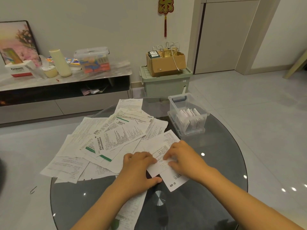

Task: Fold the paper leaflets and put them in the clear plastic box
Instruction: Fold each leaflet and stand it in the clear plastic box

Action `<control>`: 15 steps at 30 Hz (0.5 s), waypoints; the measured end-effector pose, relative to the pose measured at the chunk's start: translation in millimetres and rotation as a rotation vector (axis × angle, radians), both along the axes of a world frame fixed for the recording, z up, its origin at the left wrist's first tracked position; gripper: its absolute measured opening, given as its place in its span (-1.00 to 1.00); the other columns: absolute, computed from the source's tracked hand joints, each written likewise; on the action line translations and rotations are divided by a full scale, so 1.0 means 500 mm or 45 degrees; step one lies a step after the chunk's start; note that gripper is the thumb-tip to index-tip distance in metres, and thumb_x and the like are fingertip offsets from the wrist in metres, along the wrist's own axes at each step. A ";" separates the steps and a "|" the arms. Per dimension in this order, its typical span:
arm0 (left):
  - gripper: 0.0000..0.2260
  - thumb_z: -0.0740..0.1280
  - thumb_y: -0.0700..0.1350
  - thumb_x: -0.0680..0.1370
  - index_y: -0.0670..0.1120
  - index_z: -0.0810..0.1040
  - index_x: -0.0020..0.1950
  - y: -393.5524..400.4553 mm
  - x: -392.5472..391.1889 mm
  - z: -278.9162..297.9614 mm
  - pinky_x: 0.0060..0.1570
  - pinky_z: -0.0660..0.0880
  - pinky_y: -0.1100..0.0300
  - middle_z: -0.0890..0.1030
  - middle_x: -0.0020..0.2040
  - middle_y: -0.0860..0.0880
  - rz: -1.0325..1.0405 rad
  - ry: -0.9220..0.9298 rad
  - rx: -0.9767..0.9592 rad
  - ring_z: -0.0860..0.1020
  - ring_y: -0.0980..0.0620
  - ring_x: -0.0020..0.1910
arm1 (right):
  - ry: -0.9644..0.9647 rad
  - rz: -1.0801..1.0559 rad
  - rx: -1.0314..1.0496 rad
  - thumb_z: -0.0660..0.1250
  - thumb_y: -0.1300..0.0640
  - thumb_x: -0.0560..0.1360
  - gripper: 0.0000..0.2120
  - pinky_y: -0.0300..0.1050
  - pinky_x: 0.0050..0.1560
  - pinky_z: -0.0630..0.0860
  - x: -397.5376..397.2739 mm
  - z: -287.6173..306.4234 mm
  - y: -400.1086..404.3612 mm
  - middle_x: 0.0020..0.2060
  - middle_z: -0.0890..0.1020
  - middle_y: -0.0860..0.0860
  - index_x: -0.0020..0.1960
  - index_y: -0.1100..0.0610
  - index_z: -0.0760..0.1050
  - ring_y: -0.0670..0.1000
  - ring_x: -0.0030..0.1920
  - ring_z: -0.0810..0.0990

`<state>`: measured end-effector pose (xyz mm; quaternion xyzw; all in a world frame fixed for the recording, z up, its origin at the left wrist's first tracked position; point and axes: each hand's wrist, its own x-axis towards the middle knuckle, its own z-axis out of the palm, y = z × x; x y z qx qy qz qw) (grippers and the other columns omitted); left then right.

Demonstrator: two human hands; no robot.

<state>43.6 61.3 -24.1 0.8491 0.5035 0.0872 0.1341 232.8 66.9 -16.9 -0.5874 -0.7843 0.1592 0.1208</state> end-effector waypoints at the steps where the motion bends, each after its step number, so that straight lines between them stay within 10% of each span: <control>1: -0.55 0.28 0.21 0.49 0.16 0.37 0.35 -0.001 0.000 0.002 0.19 -0.07 0.27 0.31 0.35 0.21 -0.026 0.018 0.041 0.21 0.21 0.32 | -0.007 0.042 -0.015 0.29 0.05 0.51 -0.73 -0.23 0.18 0.29 -0.005 0.001 -0.006 0.13 0.49 -0.08 0.20 -0.05 0.53 -0.04 0.21 0.34; 7: -0.75 0.17 0.11 0.54 0.10 0.51 0.14 -0.001 0.009 0.009 0.27 0.14 0.20 0.53 0.13 0.18 -0.080 -0.009 0.156 0.43 0.19 0.11 | -0.066 0.003 0.026 0.31 -0.14 0.47 -0.74 -0.20 0.10 0.34 -0.025 0.001 -0.029 0.11 0.54 -0.14 0.13 -0.12 0.56 -0.07 0.17 0.41; 15: -0.89 0.32 -0.03 0.50 0.13 0.52 0.01 0.016 -0.013 0.000 0.14 0.12 0.39 0.52 0.02 0.24 -0.014 -0.292 0.081 0.40 0.29 0.04 | 0.180 -0.072 -0.069 0.24 0.09 0.54 -0.91 -0.19 -0.11 0.41 -0.013 0.011 -0.028 -0.10 0.59 -0.09 0.01 0.00 0.51 -0.02 -0.05 0.52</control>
